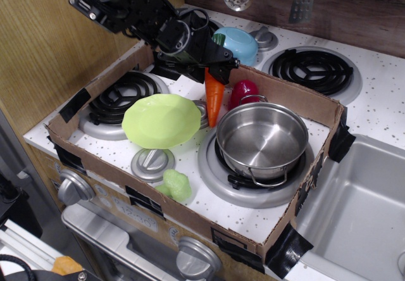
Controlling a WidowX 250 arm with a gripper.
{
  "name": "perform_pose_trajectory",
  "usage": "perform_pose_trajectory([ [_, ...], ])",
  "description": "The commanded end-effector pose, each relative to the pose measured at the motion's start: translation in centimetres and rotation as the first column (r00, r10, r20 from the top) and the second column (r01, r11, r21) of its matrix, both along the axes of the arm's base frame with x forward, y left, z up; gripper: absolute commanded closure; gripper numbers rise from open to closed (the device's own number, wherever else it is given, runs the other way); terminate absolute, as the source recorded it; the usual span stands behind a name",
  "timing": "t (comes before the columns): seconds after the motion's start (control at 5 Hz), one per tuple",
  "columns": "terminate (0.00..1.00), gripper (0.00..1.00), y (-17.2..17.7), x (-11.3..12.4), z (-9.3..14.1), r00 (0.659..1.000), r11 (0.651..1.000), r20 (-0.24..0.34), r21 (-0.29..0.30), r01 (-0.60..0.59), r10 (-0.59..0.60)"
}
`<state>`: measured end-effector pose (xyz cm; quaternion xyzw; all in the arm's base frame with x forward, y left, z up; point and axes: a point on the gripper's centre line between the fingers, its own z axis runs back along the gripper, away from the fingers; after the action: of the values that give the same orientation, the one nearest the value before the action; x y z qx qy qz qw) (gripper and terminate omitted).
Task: Put carrot on plate
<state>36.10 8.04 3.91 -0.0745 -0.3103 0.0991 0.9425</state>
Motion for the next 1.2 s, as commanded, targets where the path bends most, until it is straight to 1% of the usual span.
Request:
perform_pose_trajectory([
  [0.0, 0.0, 1.0, 1.6, 1.1, 5.6, 0.999, 0.995, 0.022, 0.096, 0.041, -0.043],
  [0.2, 0.0, 1.0, 1.6, 0.3, 5.9, 0.999, 0.999, -0.041, 0.045, 0.029, -0.028],
  [0.4, 0.0, 1.0, 1.1, -2.6, 5.3, 0.998, 0.999, -0.068, 0.047, -0.007, 0.01],
  [0.6, 0.0, 1.0, 0.5, -6.0, 4.0, 0.994, 0.998, -0.1, 0.064, -0.028, 0.034],
  [0.8, 0.0, 1.0, 0.5, -8.4, 2.8, 0.989, 0.997, -0.147, 0.083, 0.003, 0.01],
  [1.0, 0.0, 1.0, 1.4, -8.7, 1.7, 0.977, 0.994, -0.207, 0.078, 0.071, -0.053],
])
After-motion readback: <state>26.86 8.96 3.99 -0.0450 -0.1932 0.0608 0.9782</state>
